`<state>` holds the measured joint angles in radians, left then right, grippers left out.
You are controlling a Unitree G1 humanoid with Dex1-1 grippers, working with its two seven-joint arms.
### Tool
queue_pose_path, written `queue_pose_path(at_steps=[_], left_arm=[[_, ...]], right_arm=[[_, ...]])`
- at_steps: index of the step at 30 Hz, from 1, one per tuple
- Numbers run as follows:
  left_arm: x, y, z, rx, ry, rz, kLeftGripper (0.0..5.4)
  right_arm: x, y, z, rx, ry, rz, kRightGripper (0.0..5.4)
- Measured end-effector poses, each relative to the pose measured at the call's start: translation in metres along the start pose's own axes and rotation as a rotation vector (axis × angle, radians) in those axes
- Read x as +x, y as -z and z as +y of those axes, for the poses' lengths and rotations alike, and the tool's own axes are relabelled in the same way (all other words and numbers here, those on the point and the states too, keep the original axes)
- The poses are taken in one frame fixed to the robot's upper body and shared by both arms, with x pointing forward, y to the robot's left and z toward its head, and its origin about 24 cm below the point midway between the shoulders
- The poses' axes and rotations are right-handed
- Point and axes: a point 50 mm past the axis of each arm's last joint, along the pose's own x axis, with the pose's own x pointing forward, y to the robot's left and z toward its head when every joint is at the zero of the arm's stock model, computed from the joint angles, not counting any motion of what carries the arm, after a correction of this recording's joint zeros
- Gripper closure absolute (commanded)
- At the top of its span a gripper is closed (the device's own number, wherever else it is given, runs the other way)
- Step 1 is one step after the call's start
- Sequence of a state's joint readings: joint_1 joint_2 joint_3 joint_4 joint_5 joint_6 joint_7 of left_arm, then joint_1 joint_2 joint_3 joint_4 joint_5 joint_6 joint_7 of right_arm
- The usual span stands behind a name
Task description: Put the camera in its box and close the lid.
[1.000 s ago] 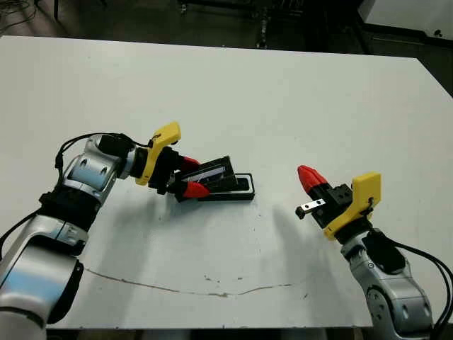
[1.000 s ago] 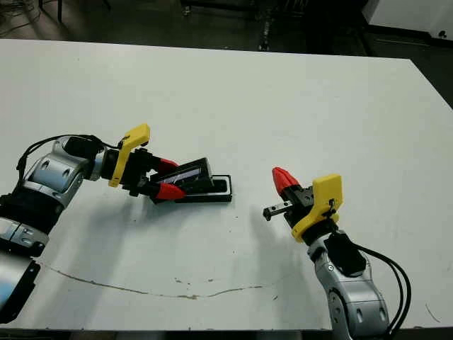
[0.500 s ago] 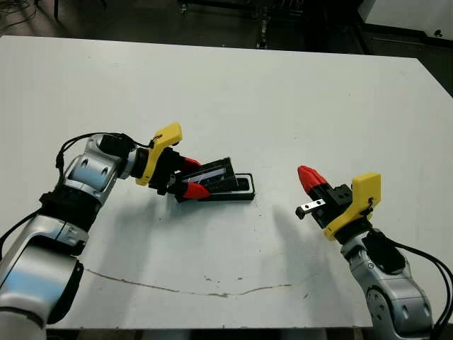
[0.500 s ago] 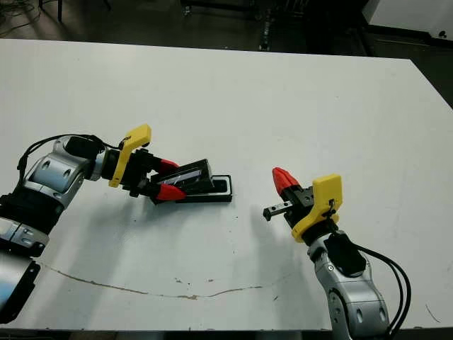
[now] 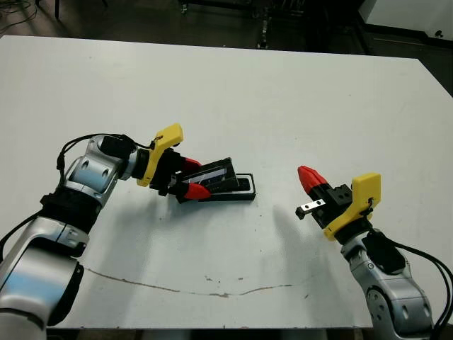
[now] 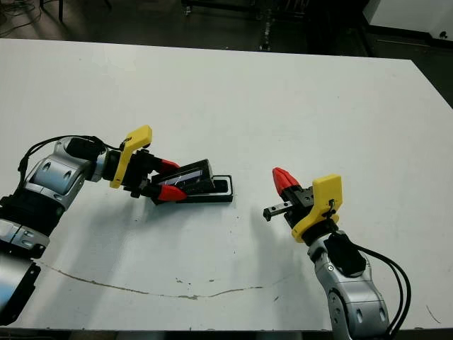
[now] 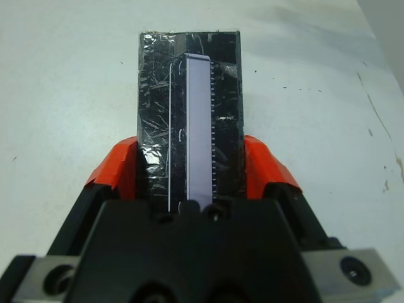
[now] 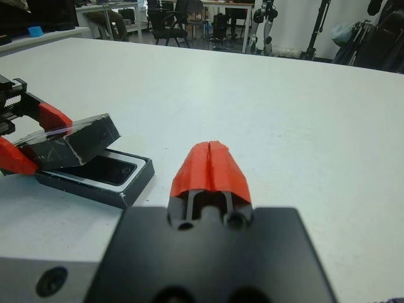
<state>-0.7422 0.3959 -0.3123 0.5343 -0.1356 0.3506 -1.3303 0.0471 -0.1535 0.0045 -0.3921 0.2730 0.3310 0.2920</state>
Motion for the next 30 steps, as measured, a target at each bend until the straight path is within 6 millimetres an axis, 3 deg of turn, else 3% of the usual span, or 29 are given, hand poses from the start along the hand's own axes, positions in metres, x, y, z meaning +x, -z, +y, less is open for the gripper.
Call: queue_pose_path(at_steps=[30], left_arm=[[0.020, 0.000, -0.001, 0.081, 0.019, 0.022, 2.24]], right_arm=[[0.000, 0.000, -0.001, 0.011, 0.002, -0.001, 5.40]])
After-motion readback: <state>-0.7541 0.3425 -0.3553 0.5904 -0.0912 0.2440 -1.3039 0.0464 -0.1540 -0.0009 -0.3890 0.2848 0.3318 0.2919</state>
